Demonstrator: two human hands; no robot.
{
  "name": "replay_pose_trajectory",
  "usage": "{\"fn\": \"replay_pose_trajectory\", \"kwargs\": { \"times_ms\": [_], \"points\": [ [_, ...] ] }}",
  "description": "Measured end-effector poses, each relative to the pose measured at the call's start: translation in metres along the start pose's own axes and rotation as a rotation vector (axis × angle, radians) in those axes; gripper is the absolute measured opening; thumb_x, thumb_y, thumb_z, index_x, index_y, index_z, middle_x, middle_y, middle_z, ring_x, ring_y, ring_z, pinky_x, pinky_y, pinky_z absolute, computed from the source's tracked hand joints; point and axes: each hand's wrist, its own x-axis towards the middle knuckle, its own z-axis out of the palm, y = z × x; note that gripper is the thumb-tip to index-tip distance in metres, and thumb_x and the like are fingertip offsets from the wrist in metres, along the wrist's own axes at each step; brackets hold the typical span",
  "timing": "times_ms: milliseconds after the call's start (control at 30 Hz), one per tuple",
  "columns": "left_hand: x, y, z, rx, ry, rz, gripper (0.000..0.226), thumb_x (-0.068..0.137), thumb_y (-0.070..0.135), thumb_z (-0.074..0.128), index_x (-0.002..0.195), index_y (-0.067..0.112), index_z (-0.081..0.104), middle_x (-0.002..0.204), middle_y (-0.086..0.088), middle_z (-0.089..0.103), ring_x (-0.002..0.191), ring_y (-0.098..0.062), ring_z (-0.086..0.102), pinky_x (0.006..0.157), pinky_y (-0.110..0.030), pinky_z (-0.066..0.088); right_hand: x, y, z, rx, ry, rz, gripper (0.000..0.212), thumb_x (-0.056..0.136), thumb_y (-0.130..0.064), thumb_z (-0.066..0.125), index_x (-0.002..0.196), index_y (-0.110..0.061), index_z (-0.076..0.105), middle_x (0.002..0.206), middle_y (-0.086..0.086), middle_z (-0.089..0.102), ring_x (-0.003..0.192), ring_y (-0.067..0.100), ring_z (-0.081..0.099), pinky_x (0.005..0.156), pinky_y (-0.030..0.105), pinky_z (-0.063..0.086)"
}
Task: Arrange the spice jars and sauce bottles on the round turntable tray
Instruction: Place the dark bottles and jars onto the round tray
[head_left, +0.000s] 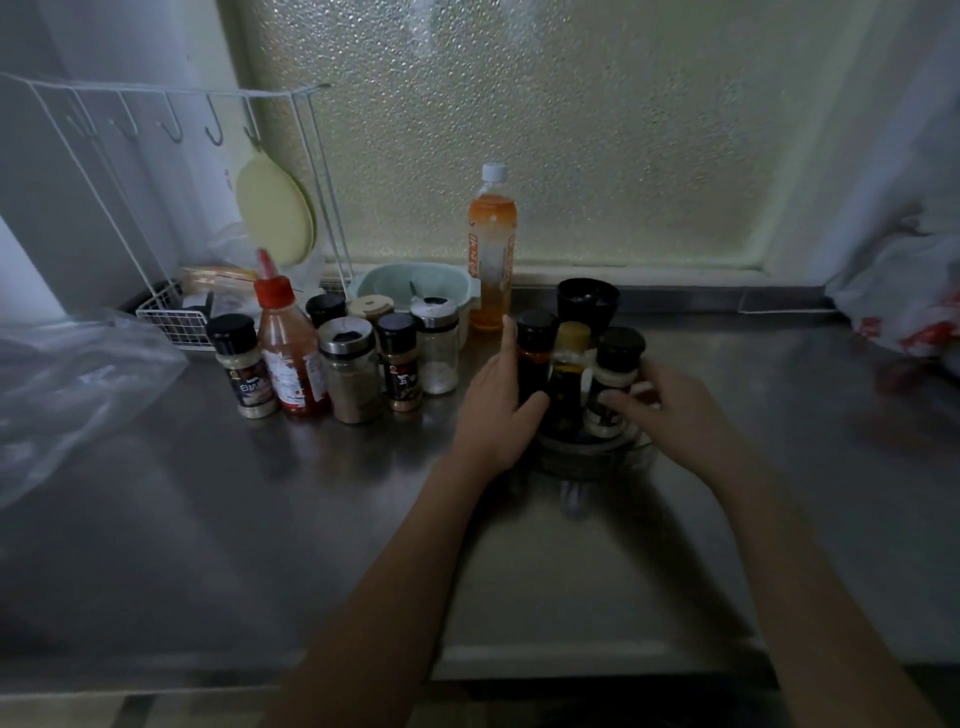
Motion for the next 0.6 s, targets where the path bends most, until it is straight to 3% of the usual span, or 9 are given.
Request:
{"fn": "replay_pose_trajectory", "kwargs": {
  "times_ms": [100,200,300,400,500,600],
  "points": [
    [-0.002,0.001,-0.001,-0.048,-0.013,-0.021,0.085,0.078,0.029,0.040,0.149,0.023,-0.006,0.149,-0.011,0.037,0.136,-0.024,0.037,0.110,-0.039,0.035,0.002,0.001,0.007,-0.019,-0.028,0.056,0.026,0.085,-0.013,0.067,0.107,-0.002,0.059,0.098,0.012,0.063,0.095,0.028,0.063,0.067,0.025,0.037],
    [-0.007,0.003,-0.007,-0.063,0.071,-0.009,0.075,0.084,0.022,0.042,0.150,0.020,0.007,0.147,-0.012,0.039,0.136,-0.022,0.036,0.109,-0.035,0.035,0.001,-0.002,0.011,0.062,0.042,0.120,0.039,0.080,-0.017,0.073,0.112,-0.006,0.052,0.097,0.008,0.059,0.092,0.026,0.060,0.069,0.026,0.040],
    [-0.012,0.004,-0.025,0.096,0.397,0.050,0.052,0.083,0.005,0.051,0.134,0.006,0.045,0.123,-0.017,0.058,0.118,-0.030,0.051,0.097,-0.039,0.045,-0.013,-0.008,0.024,-0.038,0.329,0.062,0.054,0.077,-0.024,0.074,0.115,-0.004,0.042,0.106,0.011,0.046,0.099,0.025,0.047,0.078,0.022,0.035],
    [-0.019,0.001,-0.048,0.278,0.779,-0.004,0.039,0.071,0.001,0.052,0.109,0.003,0.058,0.105,-0.019,0.063,0.102,-0.035,0.056,0.090,-0.043,0.046,-0.036,-0.037,0.043,-0.013,0.574,-0.203,0.031,0.081,-0.016,0.061,0.104,-0.011,0.041,0.098,0.006,0.037,0.090,0.017,0.039,0.069,0.012,0.032],
    [-0.022,-0.015,-0.070,0.325,0.918,-0.138,0.050,0.068,0.008,0.055,0.118,0.005,0.053,0.123,-0.020,0.055,0.119,-0.037,0.048,0.103,-0.043,0.034,-0.034,-0.071,0.076,-0.003,0.380,-0.485,0.021,0.084,-0.011,0.047,0.105,-0.011,0.044,0.099,0.011,0.047,0.092,0.009,0.039,0.080,0.021,0.038],
    [-0.025,-0.035,-0.083,0.202,0.829,-0.201,0.060,0.075,0.012,0.057,0.132,0.006,0.041,0.140,-0.020,0.042,0.131,-0.036,0.037,0.110,-0.044,0.029,-0.003,-0.106,0.107,-0.029,0.147,-0.437,0.049,0.084,-0.003,0.044,0.133,-0.007,0.039,0.139,0.017,0.038,0.129,0.020,0.033,0.110,0.030,0.030]
  ]
}}
